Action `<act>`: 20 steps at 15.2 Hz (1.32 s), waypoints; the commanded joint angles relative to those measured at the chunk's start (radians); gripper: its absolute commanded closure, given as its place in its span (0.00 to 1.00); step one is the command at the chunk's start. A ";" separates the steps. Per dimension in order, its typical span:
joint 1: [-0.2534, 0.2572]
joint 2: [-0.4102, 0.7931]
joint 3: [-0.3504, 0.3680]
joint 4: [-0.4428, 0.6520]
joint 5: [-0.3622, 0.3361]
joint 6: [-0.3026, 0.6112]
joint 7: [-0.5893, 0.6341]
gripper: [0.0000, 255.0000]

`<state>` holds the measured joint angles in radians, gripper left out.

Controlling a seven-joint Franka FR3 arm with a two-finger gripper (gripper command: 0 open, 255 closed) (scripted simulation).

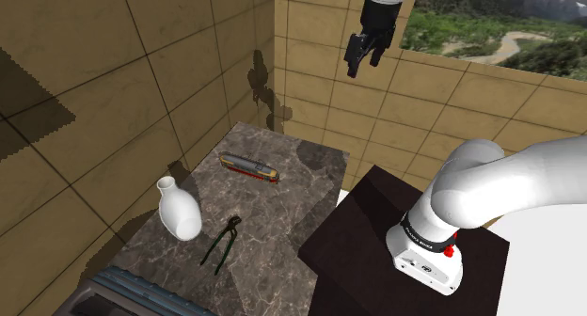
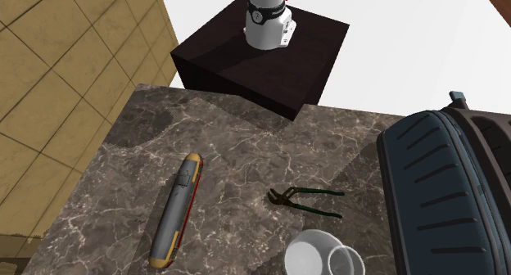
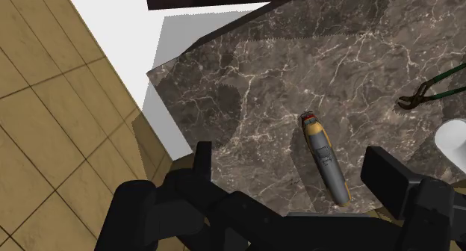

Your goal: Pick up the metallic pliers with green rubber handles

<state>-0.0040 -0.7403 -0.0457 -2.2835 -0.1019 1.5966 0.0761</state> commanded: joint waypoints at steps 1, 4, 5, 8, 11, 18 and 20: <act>0.000 0.000 0.000 0.000 0.000 0.000 0.000 0.00; 0.010 -0.007 0.035 -0.086 0.031 0.075 0.063 0.00; 0.014 -0.007 0.047 -0.112 0.042 0.101 0.084 0.00; 0.027 0.003 0.085 -0.184 0.075 0.181 0.146 0.00; 0.043 0.028 0.125 -0.245 0.108 0.267 0.207 0.00; 0.082 0.148 0.226 -0.341 0.183 0.487 0.350 0.00; 0.091 0.198 0.257 -0.355 0.200 0.554 0.391 0.00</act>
<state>0.0815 -0.5678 0.1944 -2.6293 0.0881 2.1123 0.4433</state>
